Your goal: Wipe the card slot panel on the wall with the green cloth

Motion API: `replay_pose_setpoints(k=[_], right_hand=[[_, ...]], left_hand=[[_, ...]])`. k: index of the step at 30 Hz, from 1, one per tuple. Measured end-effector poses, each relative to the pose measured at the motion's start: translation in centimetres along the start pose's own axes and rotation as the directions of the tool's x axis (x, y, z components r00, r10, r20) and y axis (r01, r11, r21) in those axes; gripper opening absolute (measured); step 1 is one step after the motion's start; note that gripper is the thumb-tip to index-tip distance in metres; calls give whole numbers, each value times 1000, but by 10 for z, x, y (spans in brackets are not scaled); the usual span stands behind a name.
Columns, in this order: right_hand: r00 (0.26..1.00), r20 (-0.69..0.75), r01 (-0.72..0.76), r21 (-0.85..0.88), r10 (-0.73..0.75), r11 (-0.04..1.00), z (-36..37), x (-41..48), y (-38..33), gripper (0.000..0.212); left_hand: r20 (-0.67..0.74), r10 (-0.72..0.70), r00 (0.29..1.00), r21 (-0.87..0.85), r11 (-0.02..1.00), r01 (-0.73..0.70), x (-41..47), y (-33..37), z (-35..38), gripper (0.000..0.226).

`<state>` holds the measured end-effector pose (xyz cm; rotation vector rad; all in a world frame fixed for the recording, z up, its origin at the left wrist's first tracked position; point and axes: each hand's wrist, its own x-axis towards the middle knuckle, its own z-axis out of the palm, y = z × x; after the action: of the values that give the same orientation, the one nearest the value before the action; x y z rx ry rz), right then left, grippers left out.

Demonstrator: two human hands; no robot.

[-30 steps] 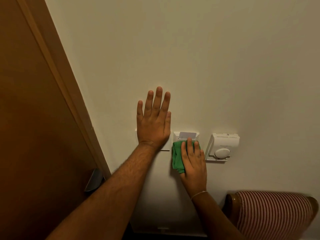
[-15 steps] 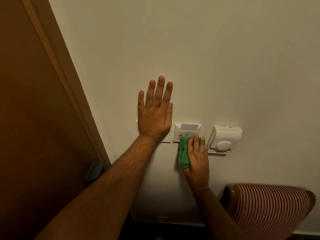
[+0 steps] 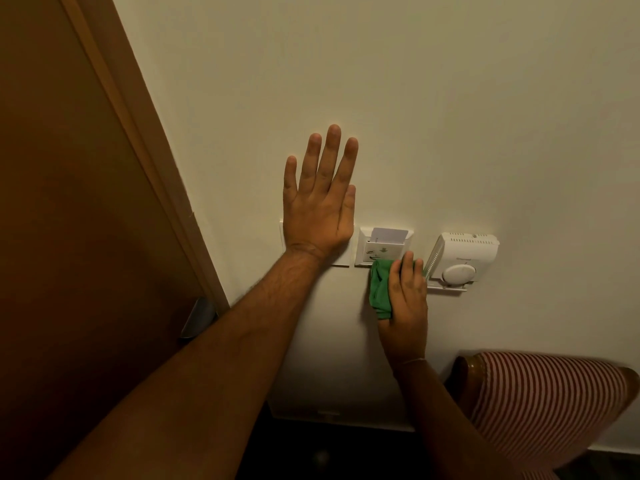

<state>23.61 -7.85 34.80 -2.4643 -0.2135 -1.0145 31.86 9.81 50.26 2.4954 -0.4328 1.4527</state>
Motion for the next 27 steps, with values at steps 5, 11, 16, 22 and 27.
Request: replay_pose_setpoints(k=[5,11,16,22,27], right_hand=[[994,-106,-8,66,15,998,-6,17,-16,63],[951,-308,2,-13,-6,1000,-13,30,-25,59],[987,-85,125,-132,-137,983,17,12,-19,88],[961,-6,272,-134,-276,953,22,6,0,84],[951,-180,252,-13,-250,968,8,35,-29,64]], left_hand=[[6,-7,1000,3,1000,7,0,1,1,94],[-1,-5,1000,9,1000,5,0,1,1,94],[9,-6,1000,15,1000,6,0,1,0,92],[3,-1,1000,24,1000,1,-1,1,2,93],[-2,1,1000,25,1000,-1,0,1,2,96]])
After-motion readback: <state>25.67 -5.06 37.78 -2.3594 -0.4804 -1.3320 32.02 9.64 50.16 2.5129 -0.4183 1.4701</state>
